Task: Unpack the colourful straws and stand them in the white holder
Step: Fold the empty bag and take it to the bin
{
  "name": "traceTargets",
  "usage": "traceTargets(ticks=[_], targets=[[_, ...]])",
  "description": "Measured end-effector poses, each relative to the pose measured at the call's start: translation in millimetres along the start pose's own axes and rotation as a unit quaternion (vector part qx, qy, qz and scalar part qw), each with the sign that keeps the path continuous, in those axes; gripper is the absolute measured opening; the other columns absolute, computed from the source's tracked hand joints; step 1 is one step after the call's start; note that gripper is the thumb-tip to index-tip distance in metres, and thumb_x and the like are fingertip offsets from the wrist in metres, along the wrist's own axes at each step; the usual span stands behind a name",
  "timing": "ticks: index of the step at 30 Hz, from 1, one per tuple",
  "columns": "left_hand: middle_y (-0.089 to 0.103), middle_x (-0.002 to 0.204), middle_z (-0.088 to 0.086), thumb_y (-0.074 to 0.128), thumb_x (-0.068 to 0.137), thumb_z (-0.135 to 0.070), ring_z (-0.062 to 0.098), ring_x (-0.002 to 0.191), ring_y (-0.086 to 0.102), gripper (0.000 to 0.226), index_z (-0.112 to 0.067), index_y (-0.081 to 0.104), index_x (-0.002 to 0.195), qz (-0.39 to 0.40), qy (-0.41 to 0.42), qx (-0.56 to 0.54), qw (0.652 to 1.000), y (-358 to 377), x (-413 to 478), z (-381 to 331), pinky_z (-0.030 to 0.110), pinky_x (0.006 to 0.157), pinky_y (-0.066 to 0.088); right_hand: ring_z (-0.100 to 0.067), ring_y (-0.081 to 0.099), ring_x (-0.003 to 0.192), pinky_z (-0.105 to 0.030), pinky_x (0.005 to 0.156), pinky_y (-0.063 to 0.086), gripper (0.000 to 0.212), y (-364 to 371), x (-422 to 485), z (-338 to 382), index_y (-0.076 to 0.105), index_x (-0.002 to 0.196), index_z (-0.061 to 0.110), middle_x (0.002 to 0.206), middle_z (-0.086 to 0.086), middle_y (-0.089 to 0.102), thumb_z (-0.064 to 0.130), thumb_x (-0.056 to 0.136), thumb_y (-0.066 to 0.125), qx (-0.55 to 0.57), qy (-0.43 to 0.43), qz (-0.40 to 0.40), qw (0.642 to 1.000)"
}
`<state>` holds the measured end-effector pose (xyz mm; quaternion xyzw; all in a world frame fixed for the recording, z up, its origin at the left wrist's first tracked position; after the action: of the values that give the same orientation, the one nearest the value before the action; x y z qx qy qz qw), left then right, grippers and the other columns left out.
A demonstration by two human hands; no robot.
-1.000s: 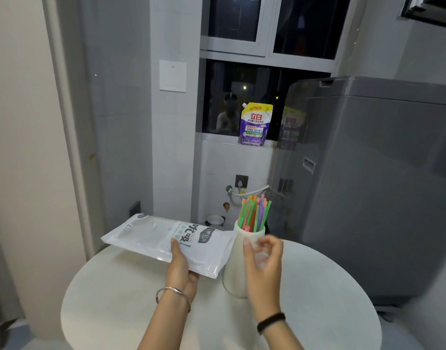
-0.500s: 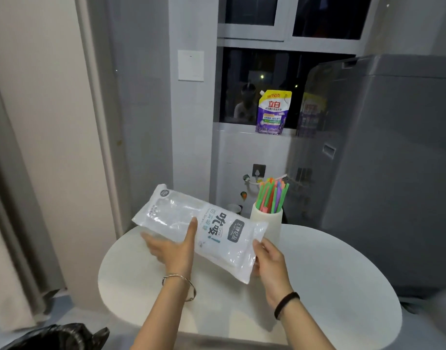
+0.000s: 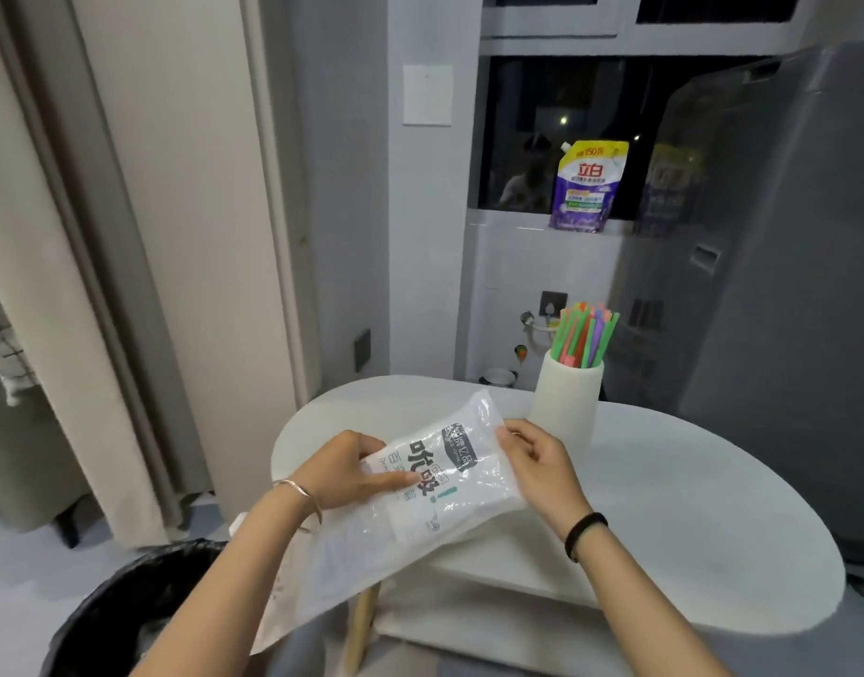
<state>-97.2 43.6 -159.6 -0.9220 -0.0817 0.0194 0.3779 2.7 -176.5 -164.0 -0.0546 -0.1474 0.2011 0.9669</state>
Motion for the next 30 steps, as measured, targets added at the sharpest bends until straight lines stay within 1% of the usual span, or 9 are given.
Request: traceTargets(ticks=[5, 9, 12, 15, 18, 22, 25, 27, 30], targets=[[0.073, 0.088, 0.001, 0.072, 0.081, -0.032, 0.012, 0.068, 0.067, 0.031, -0.013, 0.063, 0.105, -0.088, -0.023, -0.105, 0.990, -41.4, -37.1, 28.3, 0.026, 0.062, 0.056, -0.012, 0.056, 0.066, -0.018, 0.055, 0.047, 0.020, 26.6, -0.7, -3.3, 0.055, 0.114, 0.018, 0.092, -0.001, 0.062, 0.022, 0.096, 0.048, 0.011, 0.017, -0.034, 0.999], [0.070, 0.103, 0.004, 0.066, 0.086, -0.017, 0.013, 0.081, 0.071, 0.080, -0.027, 0.017, 0.148, -0.303, -0.067, -0.269, 0.912, -87.1, -73.2, 74.2, 0.022, 0.064, 0.055, -0.013, 0.057, 0.066, -0.023, 0.058, 0.048, 0.020, 61.5, -0.9, -1.5, 0.053, 0.115, 0.015, 0.094, 0.000, 0.061, 0.018, 0.096, 0.046, 0.021, 0.018, -0.003, 1.000], [0.062, 0.122, 0.010, 0.066, 0.087, -0.015, 0.023, 0.102, 0.064, 0.092, -0.026, 0.002, 0.152, -0.407, -0.088, -0.281, 0.865, -111.0, -93.6, 113.2, 0.028, 0.079, 0.054, -0.015, 0.056, 0.066, -0.023, 0.058, 0.049, 0.018, 85.9, -5.1, 1.5, 0.054, 0.113, 0.015, 0.094, -0.002, 0.061, 0.016, 0.097, 0.046, 0.021, 0.004, 0.030, 0.999], [0.046, 0.142, 0.014, 0.068, 0.084, -0.010, 0.031, 0.121, 0.054, 0.088, -0.019, 0.012, 0.151, -0.448, -0.133, -0.239, 0.851, -115.9, -123.3, 157.6, 0.044, 0.100, 0.046, -0.017, 0.055, 0.067, -0.019, 0.055, 0.049, 0.016, 116.3, -10.4, 2.7, 0.055, 0.110, 0.016, 0.093, -0.002, 0.061, 0.016, 0.096, 0.045, 0.013, -0.009, 0.074, 0.997], [0.048, 0.136, 0.017, 0.070, 0.080, -0.002, 0.033, 0.117, 0.054, 0.078, -0.008, 0.025, 0.144, -0.474, -0.184, -0.244, 0.826, -90.2, -146.9, 199.9, 0.046, 0.100, 0.045, -0.019, 0.055, 0.068, -0.027, 0.060, 0.049, 0.016, 137.2, -15.7, -2.0, 0.056, 0.108, 0.017, 0.094, -0.003, 0.063, 0.015, 0.096, 0.046, 0.004, -0.010, 0.105, 0.994], [0.035, 0.145, 0.016, 0.073, 0.080, -0.013, 0.033, 0.131, 0.041, 0.090, -0.014, 0.014, 0.147, -0.426, -0.324, -0.249, 0.807, -34.8, -163.3, 259.0, 0.049, 0.113, 0.030, -0.016, 0.056, 0.065, -0.020, 0.056, 0.049, 0.014, 151.7, -19.2, -12.7, 0.057, 0.103, 0.022, 0.093, -0.003, 0.064, 0.017, 0.096, 0.047, -0.018, -0.013, 0.131, 0.991], [0.009, 0.160, 0.014, 0.066, 0.081, -0.046, 0.032, 0.145, 0.018, 0.096, -0.022, 0.007, 0.153, -0.321, -0.428, 0.030, 0.844, -12.2, -164.8, 283.5, 0.042, 0.116, 0.021, -0.009, 0.056, 0.062, -0.016, 0.054, 0.048, 0.014, 155.0, -20.4, -19.3, 0.058, 0.102, 0.024, 0.092, -0.001, 0.064, 0.018, 0.095, 0.047, -0.038, -0.017, 0.155, 0.987], [0.024, 0.157, 0.005, 0.049, 0.086, -0.059, 0.025, 0.142, 0.024, 0.070, -0.034, 0.029, 0.148, -0.216, -0.357, 0.210, 0.884, -1.4, -153.0, 279.1, 0.037, 0.113, 0.022, -0.004, 0.056, 0.061, -0.019, 0.057, 0.049, 0.015, 153.7, -20.8, -21.6, 0.058, 0.104, 0.026, 0.093, 0.001, 0.064, 0.020, 0.095, 0.047, -0.059, -0.020, 0.169, 0.984], [0.041, 0.148, -0.005, 0.026, 0.095, -0.057, 0.021, 0.134, 0.034, 0.050, -0.041, 0.044, 0.138, -0.034, -0.293, 0.260, 0.920, 26.4, -137.1, 276.1, 0.037, 0.109, 0.028, -0.010, 0.058, 0.065, -0.021, 0.059, 0.049, 0.015, 149.3, -20.9, -23.8, 0.058, 0.104, 0.026, 0.094, 0.001, 0.064, 0.021, 0.096, 0.047, -0.073, -0.017, 0.175, 0.982]])
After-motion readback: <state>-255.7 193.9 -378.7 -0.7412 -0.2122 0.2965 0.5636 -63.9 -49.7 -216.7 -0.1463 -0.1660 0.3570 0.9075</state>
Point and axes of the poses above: each hand's wrist, its own x-axis towards the middle knuckle, its own y-axis out of the palm, z = x × y, the point moved 2 cm from there along x, towards the middle knuckle
